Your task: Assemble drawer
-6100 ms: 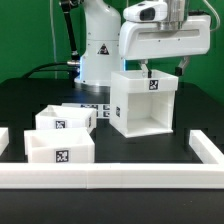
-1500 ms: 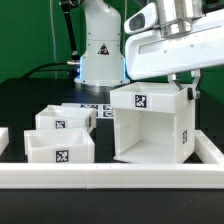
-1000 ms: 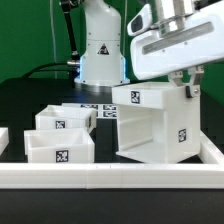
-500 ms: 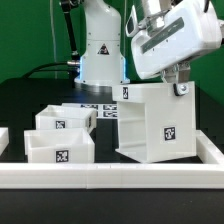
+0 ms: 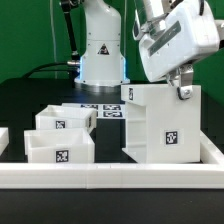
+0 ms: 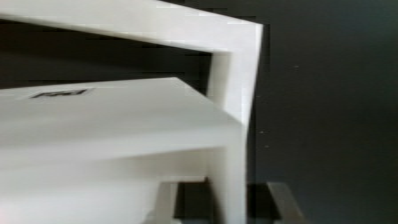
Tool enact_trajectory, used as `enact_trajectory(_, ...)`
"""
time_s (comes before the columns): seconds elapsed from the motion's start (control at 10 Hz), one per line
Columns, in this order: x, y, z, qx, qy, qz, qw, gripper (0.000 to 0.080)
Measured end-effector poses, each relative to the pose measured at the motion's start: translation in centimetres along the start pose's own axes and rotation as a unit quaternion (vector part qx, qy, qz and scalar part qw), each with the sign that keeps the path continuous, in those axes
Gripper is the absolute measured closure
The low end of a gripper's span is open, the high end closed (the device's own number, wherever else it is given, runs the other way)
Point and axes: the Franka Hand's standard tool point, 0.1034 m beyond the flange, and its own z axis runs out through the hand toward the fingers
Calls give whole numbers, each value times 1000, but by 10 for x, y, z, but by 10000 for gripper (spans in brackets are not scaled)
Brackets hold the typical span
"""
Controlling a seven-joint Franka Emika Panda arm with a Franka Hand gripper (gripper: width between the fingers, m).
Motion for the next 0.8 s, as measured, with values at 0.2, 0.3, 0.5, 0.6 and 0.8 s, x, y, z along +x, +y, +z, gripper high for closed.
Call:
enact_trajectory(0.2, -7, -8, 5, 0, -7, 8, 1000, 744)
enact_trajectory(0.3, -11, -11, 9, -3, -13, 16, 1000, 742)
enact_trajectory(0.5, -14, -17, 16, -6, -20, 38, 999, 739)
enact_trajectory(0.6, -14, -18, 17, -10, -22, 44, 999, 735)
enact_trajectory(0.8, -14, -17, 17, -13, -23, 43, 999, 735)
